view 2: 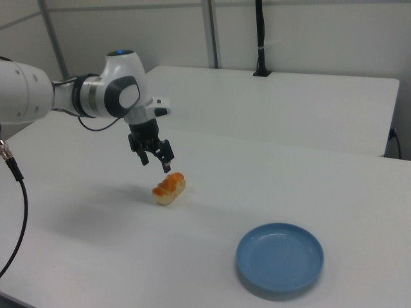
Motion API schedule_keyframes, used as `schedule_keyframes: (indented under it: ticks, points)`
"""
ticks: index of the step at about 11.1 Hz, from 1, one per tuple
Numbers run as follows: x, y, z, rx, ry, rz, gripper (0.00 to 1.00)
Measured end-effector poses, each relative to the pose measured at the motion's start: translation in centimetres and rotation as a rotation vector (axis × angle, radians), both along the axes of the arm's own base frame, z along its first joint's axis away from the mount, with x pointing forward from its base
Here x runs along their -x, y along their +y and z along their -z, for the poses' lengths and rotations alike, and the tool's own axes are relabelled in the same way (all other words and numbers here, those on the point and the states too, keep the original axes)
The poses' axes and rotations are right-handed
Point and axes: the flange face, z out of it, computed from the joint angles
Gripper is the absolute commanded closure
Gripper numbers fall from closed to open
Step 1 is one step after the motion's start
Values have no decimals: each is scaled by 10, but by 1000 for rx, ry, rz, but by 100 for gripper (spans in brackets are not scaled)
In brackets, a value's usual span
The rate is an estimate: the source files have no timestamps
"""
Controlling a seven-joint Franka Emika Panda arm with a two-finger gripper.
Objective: Put the bread onto the plate
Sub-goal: 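Move the gripper down over the orange-topped bread roll, then close the gripper on the bread roll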
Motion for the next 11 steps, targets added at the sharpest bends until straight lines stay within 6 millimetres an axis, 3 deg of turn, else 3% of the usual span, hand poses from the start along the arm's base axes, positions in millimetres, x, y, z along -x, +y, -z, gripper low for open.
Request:
schedule_keyframes:
  ticks: [6, 11]
  points:
    - [-14, -1, 64, 14, -3, -1, 1]
    - [-17, -13, 61, 8, -7, 23, 0]
